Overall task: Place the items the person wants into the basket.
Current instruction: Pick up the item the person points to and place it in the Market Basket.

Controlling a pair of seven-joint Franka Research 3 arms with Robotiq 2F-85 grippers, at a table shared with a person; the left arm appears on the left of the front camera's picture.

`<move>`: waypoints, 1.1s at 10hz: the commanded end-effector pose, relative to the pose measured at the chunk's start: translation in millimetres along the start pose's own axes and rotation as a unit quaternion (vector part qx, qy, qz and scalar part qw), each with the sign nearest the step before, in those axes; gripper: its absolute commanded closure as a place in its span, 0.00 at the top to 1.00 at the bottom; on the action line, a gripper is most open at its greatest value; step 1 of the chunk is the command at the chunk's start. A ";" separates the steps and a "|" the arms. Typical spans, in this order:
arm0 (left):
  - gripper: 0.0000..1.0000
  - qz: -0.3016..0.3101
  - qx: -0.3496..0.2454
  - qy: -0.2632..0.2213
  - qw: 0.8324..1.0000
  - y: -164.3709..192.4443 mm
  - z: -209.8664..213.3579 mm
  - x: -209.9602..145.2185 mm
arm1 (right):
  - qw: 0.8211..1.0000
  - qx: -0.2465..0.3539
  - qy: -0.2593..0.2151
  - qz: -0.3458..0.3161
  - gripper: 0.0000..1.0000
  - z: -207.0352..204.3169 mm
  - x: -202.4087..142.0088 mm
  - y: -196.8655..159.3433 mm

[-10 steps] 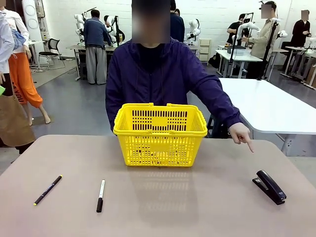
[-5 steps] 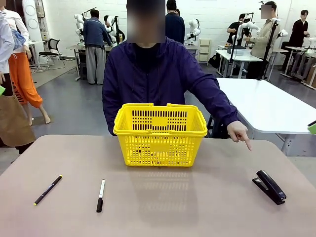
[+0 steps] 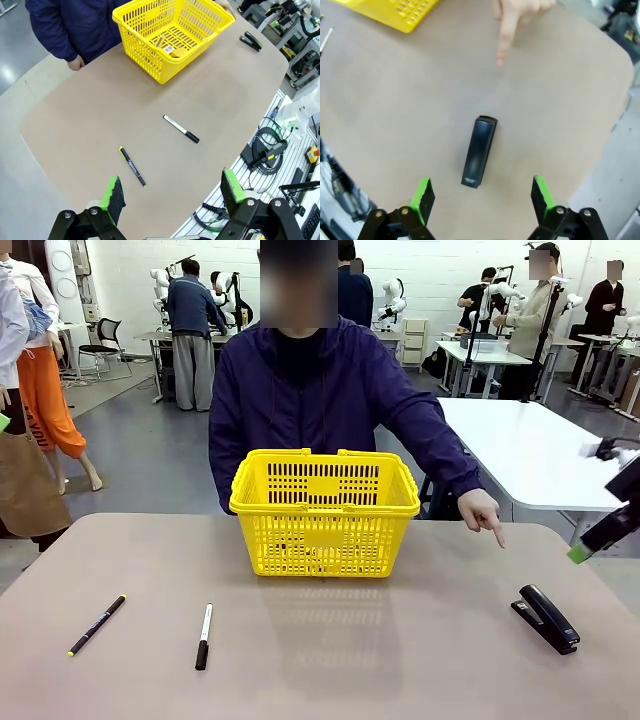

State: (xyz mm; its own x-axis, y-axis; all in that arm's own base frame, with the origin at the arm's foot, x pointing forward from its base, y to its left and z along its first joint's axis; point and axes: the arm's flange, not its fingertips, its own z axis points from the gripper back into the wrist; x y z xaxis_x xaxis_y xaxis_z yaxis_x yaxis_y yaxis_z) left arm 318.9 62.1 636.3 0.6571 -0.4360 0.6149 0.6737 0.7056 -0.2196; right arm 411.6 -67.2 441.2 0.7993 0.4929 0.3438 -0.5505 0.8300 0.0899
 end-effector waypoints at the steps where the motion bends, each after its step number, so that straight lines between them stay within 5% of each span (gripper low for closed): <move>1: 1.00 0.000 -0.003 -0.002 1.000 0.0 0.6 -1.7 | 0.999 -0.028 0.039 -0.017 1.00 -29.0 12.6 3.0; 7: 1.00 0.000 -0.003 -0.002 1.000 0.0 0.6 -1.7 | 0.994 -0.064 0.085 -0.020 1.00 -83.3 36.3 13.1; 11: 1.00 0.000 -0.003 -0.002 1.000 0.0 0.6 -1.7 | 0.996 -0.050 0.078 -0.007 1.00 -77.9 27.6 15.9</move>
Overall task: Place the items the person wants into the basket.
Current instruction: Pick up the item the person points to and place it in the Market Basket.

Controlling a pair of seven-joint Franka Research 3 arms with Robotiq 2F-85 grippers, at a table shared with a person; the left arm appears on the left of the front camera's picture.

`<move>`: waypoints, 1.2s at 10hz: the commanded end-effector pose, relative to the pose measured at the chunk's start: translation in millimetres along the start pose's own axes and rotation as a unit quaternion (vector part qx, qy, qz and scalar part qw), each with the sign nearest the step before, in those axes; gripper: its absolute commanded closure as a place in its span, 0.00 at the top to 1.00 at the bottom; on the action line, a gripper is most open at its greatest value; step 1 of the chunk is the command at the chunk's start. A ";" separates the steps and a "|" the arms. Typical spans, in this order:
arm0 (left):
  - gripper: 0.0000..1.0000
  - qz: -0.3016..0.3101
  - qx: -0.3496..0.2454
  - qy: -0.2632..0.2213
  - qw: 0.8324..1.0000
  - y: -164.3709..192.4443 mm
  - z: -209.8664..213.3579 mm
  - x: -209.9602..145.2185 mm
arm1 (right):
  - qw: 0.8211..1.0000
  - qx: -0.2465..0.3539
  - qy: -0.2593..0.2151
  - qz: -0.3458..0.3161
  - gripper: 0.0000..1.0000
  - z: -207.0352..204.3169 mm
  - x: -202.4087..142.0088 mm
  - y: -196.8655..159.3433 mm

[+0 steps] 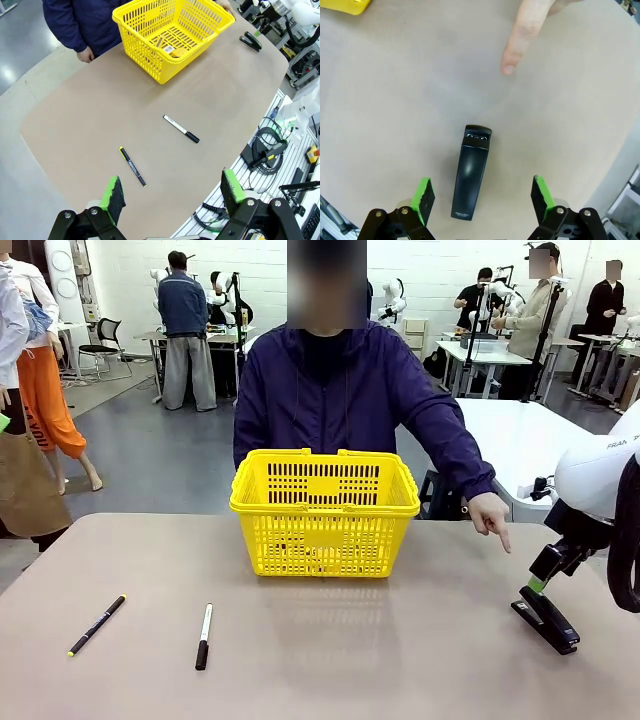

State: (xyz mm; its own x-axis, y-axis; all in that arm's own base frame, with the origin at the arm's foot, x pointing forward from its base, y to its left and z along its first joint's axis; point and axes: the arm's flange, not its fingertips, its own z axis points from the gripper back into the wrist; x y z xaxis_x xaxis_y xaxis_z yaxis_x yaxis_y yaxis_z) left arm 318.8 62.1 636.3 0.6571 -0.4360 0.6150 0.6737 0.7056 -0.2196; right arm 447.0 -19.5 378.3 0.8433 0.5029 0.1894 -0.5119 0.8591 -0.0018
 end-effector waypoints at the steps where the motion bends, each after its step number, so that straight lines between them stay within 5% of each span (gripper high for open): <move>1: 1.00 0.000 -0.003 -0.002 1.000 0.0 0.5 -1.7 | 1.000 0.000 -0.002 0.004 1.00 1.7 -2.9 1.3; 12: 1.00 0.000 -0.003 -0.002 1.000 0.0 0.5 -1.7 | 1.000 -0.005 0.028 0.002 1.00 -26.7 8.1 3.8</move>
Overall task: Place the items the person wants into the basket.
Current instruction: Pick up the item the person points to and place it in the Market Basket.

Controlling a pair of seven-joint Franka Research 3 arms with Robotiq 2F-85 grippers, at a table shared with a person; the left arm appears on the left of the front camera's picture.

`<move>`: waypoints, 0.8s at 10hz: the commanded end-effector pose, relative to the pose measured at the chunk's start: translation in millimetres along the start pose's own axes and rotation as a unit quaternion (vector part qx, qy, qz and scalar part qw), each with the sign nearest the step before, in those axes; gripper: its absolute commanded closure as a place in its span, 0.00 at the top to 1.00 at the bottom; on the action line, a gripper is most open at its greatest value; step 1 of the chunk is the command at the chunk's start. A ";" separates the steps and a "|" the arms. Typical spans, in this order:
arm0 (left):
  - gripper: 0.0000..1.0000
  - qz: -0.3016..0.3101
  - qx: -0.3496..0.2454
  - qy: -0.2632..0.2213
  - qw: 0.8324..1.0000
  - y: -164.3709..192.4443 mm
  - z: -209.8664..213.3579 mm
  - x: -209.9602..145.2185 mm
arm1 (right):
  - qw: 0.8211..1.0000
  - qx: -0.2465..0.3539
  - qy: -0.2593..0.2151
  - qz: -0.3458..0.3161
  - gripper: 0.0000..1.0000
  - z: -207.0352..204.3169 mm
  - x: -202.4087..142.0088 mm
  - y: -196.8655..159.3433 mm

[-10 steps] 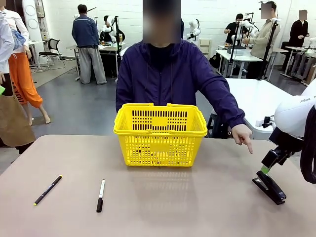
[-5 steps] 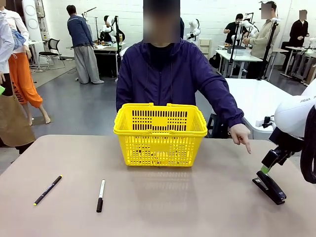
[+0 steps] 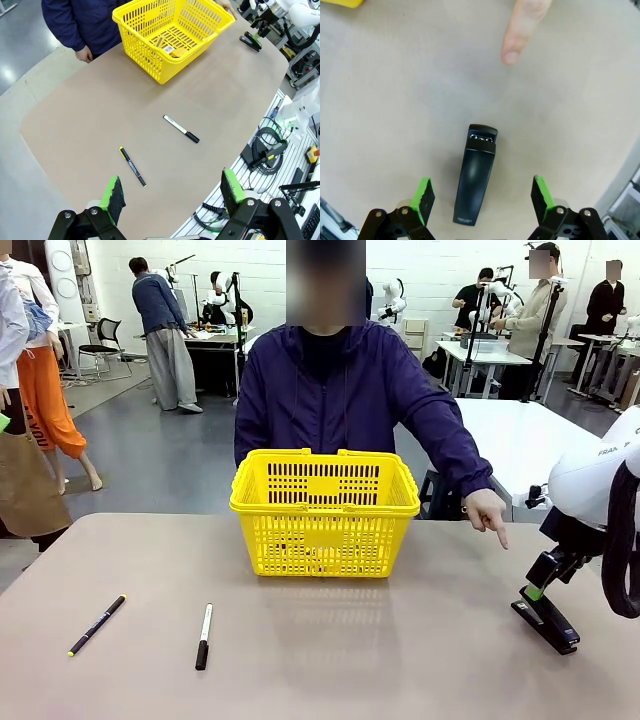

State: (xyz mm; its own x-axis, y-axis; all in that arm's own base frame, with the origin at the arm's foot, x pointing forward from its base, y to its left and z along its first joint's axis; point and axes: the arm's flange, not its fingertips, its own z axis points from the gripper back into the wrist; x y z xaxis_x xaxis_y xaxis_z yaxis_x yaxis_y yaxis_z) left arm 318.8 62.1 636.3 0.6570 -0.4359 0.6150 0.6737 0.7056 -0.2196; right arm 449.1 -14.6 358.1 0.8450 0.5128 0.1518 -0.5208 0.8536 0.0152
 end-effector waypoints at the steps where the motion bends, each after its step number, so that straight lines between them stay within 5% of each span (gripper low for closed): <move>1: 1.00 0.000 -0.003 -0.002 1.000 0.0 0.5 -1.7 | 1.000 -0.012 0.017 0.001 1.00 -10.7 8.6 1.2; 8: 1.00 0.000 -0.003 -0.002 1.000 0.0 0.5 -1.7 | 0.999 -0.014 0.036 0.009 1.00 -27.5 13.7 1.3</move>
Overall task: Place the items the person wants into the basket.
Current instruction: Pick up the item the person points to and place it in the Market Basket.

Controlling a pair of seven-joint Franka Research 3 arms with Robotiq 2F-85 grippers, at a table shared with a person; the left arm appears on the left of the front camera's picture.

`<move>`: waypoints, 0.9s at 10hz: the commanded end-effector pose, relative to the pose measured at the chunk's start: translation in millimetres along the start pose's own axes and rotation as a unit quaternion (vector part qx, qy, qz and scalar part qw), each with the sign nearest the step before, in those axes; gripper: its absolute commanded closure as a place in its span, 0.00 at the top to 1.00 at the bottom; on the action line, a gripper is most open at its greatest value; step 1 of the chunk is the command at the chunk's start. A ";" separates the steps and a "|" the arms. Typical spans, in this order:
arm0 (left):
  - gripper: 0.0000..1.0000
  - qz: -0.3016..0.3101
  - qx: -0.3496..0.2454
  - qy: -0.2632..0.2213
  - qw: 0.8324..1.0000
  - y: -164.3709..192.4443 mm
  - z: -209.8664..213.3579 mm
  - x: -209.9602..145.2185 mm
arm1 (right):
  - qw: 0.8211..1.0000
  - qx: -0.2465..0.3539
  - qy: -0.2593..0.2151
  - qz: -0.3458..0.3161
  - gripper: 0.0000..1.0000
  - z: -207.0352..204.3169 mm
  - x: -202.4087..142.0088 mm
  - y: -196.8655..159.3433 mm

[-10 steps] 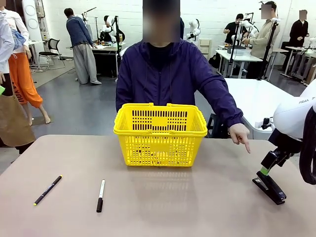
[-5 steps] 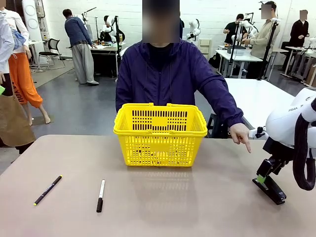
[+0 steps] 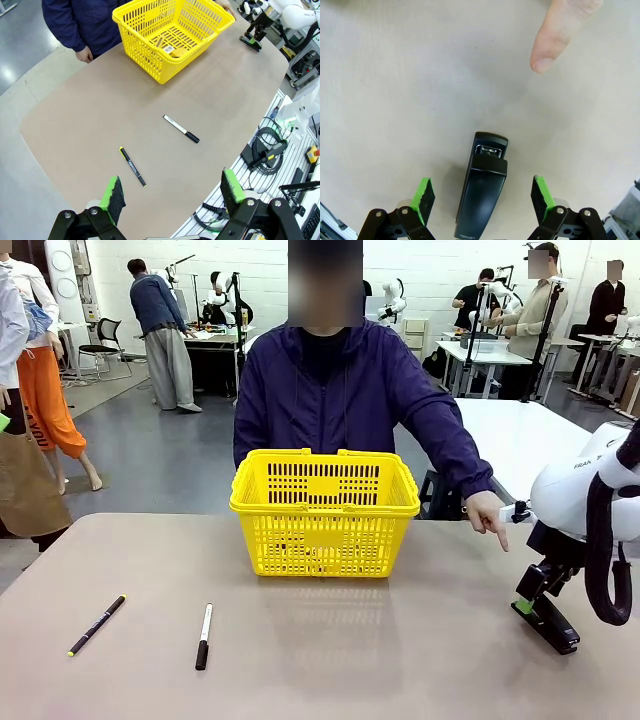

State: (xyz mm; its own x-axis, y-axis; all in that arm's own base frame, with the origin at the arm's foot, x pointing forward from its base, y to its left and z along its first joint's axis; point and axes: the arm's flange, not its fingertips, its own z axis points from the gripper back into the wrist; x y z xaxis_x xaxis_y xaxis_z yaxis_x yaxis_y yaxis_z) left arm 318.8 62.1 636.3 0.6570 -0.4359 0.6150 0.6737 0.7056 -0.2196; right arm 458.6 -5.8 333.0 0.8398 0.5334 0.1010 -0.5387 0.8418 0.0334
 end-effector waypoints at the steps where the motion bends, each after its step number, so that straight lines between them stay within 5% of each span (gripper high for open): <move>1: 1.00 0.000 -0.003 -0.002 1.000 0.0 0.5 -1.7 | 0.999 -0.023 0.020 0.009 0.97 -1.3 3.3 -1.0; 2: 1.00 0.000 -0.003 -0.002 1.000 0.0 0.5 -1.7 | 0.999 -0.025 0.026 0.010 0.41 -2.2 3.1 -0.4; 3: 1.00 0.000 -0.003 -0.002 1.000 0.0 0.5 -1.7 | 0.999 -0.024 0.027 0.006 0.38 -1.3 3.7 -0.6; 4: 1.00 0.000 -0.003 -0.002 1.000 0.0 0.5 -1.7 | 0.999 -0.024 0.028 0.007 0.00 -1.5 3.1 0.0; 6: 1.00 0.000 -0.003 -0.002 1.000 0.0 0.5 -1.7 | 0.999 -0.024 0.032 0.007 0.00 -1.4 2.6 0.9; 7: 1.00 0.000 -0.003 -0.002 1.000 0.0 0.5 -1.7 | 0.999 -0.023 0.032 0.005 0.11 -1.2 3.3 0.7; 9: 1.00 0.000 -0.003 -0.002 1.000 0.0 0.5 -1.7 | 0.999 -0.024 0.035 0.005 0.00 -1.1 2.3 1.7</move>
State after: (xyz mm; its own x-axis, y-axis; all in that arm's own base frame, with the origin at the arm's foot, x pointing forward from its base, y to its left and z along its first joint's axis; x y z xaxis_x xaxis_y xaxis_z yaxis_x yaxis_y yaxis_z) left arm 318.8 62.1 636.3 0.6570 -0.4359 0.6150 0.6737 0.7056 -0.2196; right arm 457.4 -4.8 331.4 0.8275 0.5573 0.0680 -0.5591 0.8290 0.0093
